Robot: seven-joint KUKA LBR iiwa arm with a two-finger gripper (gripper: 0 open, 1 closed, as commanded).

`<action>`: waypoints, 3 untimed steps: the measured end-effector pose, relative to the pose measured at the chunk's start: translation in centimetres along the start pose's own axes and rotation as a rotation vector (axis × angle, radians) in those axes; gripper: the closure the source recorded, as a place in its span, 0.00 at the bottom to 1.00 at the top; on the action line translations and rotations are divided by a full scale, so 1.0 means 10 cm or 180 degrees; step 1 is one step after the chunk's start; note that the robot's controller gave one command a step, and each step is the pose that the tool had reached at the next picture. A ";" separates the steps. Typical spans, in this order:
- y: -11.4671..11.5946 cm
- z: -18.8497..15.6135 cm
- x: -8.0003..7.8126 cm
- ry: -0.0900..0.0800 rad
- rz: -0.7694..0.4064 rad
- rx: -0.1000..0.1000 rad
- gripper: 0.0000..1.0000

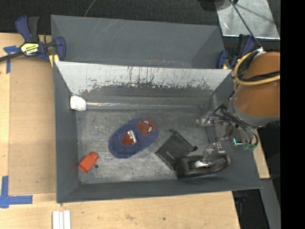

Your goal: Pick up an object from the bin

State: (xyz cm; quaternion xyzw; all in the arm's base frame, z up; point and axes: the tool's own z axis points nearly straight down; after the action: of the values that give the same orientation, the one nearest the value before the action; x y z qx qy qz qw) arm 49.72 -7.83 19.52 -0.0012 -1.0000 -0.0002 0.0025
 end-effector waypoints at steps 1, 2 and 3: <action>0.57 1.24 -0.30 -0.0050 0.0295 0.0000 0.00; 0.55 1.18 -0.35 -0.0101 0.0294 0.0003 1.00; 0.56 -0.48 -0.35 -0.0053 -0.0541 0.0007 1.00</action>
Offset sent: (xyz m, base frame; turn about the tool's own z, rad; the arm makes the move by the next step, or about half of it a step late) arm 0.0266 0.0562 -0.1252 0.0922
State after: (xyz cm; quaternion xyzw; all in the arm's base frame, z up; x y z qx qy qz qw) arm 53.28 -2.24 24.30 0.0837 -0.9965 0.0008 -0.0058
